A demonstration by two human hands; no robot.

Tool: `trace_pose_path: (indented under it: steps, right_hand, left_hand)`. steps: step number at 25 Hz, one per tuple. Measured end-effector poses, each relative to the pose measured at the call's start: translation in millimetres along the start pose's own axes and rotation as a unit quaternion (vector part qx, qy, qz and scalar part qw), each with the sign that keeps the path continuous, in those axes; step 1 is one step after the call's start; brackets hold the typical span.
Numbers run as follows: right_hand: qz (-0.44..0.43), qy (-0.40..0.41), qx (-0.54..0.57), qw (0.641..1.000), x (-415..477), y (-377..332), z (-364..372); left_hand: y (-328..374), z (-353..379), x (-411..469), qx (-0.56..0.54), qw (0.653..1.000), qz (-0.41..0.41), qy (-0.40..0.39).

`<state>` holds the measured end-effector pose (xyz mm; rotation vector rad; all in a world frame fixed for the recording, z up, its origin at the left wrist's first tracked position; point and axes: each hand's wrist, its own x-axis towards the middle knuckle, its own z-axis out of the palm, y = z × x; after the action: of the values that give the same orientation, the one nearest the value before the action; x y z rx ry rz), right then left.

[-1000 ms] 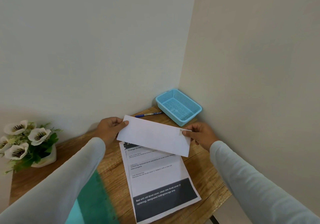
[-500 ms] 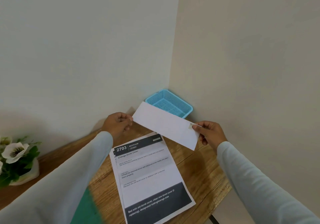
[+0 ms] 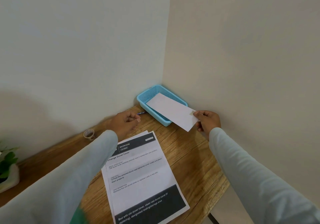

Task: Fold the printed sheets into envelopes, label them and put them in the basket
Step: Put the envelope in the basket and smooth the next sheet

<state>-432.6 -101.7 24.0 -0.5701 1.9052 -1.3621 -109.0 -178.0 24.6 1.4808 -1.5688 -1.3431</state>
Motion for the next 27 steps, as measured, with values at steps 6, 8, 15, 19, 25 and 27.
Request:
trace_pose_path:
  steps: [6, 8, 15, 19, 25, 27]
  right_hand:
    - [0.02, -0.023, 0.049, 0.998, 9, -11, 10]
    - [0.024, -0.02, 0.063, 0.998, 7, -10, 9]
    - [-0.057, 0.046, 0.017, 0.997, -31, 4, 5]
    - [-0.142, -0.021, -0.083, 0.986, -72, 15, 23]
    - [-0.243, -0.227, -0.337, 0.881, -134, 49, 65]
    - [-0.291, -0.28, -0.409, 0.818, -148, 58, 76]
  left_hand:
    - [-11, -5, -11, 0.07, 0.997, 0.001, -0.014]
    - [-13, -6, -16, 0.075, 0.997, -0.007, -0.023]
    - [-25, -18, -36, 0.165, 0.986, -0.005, -0.011]
    - [-43, -25, -57, 0.198, 0.98, 0.004, -0.01]
    - [-72, -25, -94, 0.443, 0.89, 0.002, -0.105]
    - [-82, -21, -101, 0.488, 0.863, 0.007, -0.133]
